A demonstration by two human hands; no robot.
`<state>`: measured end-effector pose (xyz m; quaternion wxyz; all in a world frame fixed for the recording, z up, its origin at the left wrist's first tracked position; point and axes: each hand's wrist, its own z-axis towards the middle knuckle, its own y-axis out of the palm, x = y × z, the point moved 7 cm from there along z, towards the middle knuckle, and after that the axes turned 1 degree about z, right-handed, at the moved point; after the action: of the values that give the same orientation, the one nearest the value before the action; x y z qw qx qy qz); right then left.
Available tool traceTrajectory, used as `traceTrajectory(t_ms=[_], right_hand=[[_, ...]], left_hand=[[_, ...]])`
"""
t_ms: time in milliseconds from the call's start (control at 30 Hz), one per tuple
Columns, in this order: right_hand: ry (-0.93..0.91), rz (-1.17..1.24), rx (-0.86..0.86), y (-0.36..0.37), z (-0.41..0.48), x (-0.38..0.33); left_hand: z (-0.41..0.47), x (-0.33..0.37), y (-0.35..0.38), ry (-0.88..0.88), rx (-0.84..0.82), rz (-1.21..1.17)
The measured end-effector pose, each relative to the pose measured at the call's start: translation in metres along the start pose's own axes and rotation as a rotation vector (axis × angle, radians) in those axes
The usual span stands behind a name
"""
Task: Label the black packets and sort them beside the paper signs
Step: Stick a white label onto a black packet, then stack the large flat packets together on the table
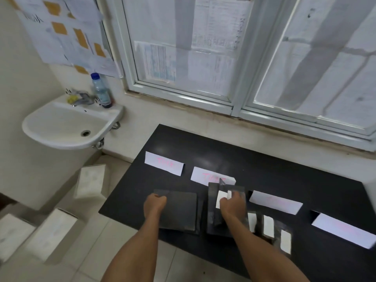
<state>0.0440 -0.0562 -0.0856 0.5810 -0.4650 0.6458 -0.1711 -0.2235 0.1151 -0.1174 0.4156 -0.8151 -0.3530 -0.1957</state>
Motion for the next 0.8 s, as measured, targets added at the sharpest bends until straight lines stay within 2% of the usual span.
traceTrajectory(t_ms=[67, 100, 167, 267, 367, 467, 633, 800], right_hand=[[-0.204, -0.028, 0.129, 0.002, -0.008, -0.028], [-0.295, -0.001, 0.125, 0.008, -0.014, -0.041], [-0.381, 0.081, -0.022, 0.037, -0.022, -0.058], [-0.273, 0.044, -0.404, 0.092, -0.037, -0.055], [-0.085, -0.057, -0.603, 0.127, -0.053, -0.033], [-0.009, -0.029, -0.587, 0.136, -0.056, -0.029], [0.207, 0.230, -0.508, 0.131, -0.049, -0.022], [0.171, 0.227, -0.422, 0.124, -0.043, -0.039]], left_hand=[[0.009, -0.002, -0.003, -0.031, -0.016, -0.013], [0.011, -0.003, -0.003, -0.047, -0.025, -0.014], [0.021, -0.006, -0.001, -0.084, -0.051, -0.006], [0.027, -0.011, 0.006, -0.133, -0.128, -0.010], [0.031, -0.018, 0.011, -0.166, -0.170, -0.021], [0.034, -0.020, 0.010, -0.189, -0.167, -0.043], [0.038, -0.025, -0.001, -0.268, -0.125, -0.108], [0.040, -0.013, -0.023, -0.212, -0.006, -0.143]])
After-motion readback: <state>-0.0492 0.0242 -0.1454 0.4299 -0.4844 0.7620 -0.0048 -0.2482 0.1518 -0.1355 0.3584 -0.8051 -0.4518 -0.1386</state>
